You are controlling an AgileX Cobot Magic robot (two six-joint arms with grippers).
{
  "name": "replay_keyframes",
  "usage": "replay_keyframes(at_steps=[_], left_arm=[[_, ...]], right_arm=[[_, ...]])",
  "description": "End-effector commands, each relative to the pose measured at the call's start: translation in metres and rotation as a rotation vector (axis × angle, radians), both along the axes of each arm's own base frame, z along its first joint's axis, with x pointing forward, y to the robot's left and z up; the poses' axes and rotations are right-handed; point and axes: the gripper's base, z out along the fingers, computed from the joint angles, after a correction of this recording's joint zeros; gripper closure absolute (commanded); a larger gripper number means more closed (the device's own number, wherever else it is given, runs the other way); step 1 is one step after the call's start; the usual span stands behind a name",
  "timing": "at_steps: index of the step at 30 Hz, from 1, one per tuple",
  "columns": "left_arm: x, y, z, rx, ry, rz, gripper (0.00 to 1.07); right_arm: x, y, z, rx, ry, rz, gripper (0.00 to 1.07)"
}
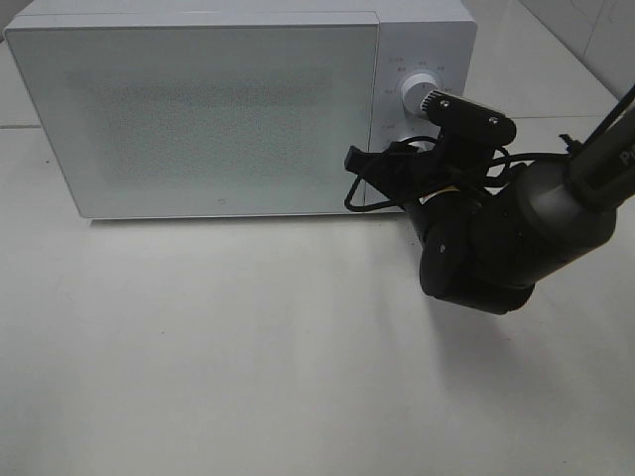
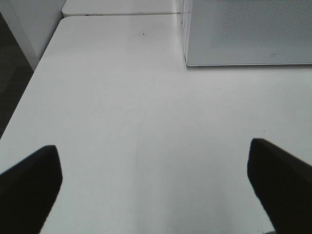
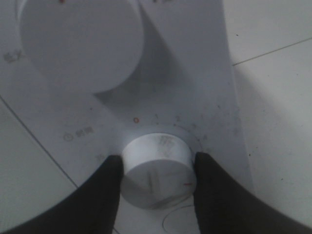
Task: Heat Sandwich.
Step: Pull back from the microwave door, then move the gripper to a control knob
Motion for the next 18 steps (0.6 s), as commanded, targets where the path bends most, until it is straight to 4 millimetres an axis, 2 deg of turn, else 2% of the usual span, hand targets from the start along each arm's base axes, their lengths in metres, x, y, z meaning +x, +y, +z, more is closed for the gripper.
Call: replay_keyframes(at_steps=[1,3,9,11,12,18], left_arm=[[-0.003,-0.001,0.000,-0.011,-0.033,-0.001,0.09],[-0.003,-0.001,0.000,-0.011,-0.033,-0.001,0.09],[-0.003,-0.001,0.000,-0.011,-0.033,-0.001,0.09],[-0.003,-0.001,0.000,-0.011,-0.033,-0.001,0.09],[-0.003,-0.001,0.000,-0.011,-0.033,-0.001,0.09],[-0.003,-0.001,0.000,-0.011,-0.033,-0.001,0.09]], right_arm=[[0.006,0.003,0.022,0.168,-0.163,0.006,1.00],[0.006,0.004,0.025,0.299,-0.191,-0.008,1.00],[0.006,0.002,0.030,0.466,-0.242,-0.034,0.99],[0.006,0.002,0.031,0.545,-0.255,-0.044,0.99],[0.006,0.001,0.033,0.640,-0.272,-0.060,0.99],[0.006,-0.001,0.033,0.823,-0.270,-0.086,0.99]])
